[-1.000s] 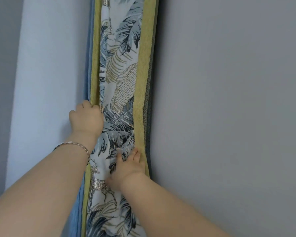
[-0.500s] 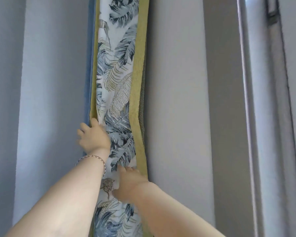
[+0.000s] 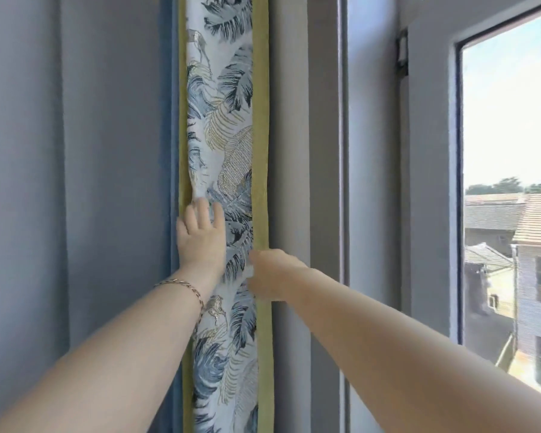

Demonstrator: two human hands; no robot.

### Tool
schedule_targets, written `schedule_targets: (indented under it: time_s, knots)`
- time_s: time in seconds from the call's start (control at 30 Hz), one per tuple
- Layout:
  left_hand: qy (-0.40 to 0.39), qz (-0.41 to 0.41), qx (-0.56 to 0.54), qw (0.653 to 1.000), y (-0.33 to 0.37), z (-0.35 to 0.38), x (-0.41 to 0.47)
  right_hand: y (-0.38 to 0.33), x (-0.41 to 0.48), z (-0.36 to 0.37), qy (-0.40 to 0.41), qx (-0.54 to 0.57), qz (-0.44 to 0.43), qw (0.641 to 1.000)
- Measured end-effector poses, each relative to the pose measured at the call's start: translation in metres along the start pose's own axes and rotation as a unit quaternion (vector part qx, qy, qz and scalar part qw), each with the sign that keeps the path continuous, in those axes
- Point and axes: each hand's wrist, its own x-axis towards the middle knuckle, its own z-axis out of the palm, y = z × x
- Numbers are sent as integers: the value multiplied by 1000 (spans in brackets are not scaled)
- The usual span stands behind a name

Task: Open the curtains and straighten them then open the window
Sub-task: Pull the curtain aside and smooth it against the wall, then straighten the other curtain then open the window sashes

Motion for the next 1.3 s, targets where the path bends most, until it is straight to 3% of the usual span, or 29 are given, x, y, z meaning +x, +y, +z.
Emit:
schedule_targets:
  time_s: [0.1, 0.23, 0.3, 0.4, 0.5, 0.67, 0.8, 0.9, 1.07, 1.13, 1.17, 1.3]
  knots:
    - [-140, 25, -75, 987, 22, -8, -17, 14, -14, -1, -13, -16, 0, 1000]
    - [-391, 54, -241, 887, 42, -22, -54, 34, -47, 1, -53, -27, 69, 996]
    - [-437, 97, -241, 861, 53, -33, -76, 43, -75, -3, -39, -1, 109, 993]
    - [-451, 163, -236, 845, 106, -107, -159, 89, -198, -23, -35, -21, 157, 987]
    - [-429, 250, -238, 835, 133, -121, -192, 105, -253, -20, -24, -35, 229, 973]
    - [-335, 389, -207, 833, 170, -161, -255, 102, -357, -22, -5, -27, 335, 942]
    - [-297, 483, -247, 786, 206, -207, -315, 97, -451, -27, -2, -41, 414, 909]
    - [-284, 549, -286, 732, 237, -261, -371, 98, -538, -42, 7, -74, 489, 869]
    - [-263, 610, -325, 673, 281, -341, -451, 93, -657, -72, 22, -78, 579, 811]
    - [-264, 638, -335, 641, 297, -384, -488, 93, -719, -89, 46, -88, 631, 769]
    - [-267, 661, -356, 604, 317, -445, -540, 84, -795, -110, 58, -108, 677, 726]
    - [-233, 668, -381, 595, 339, -489, -580, 82, -872, -129, 82, -120, 727, 671]
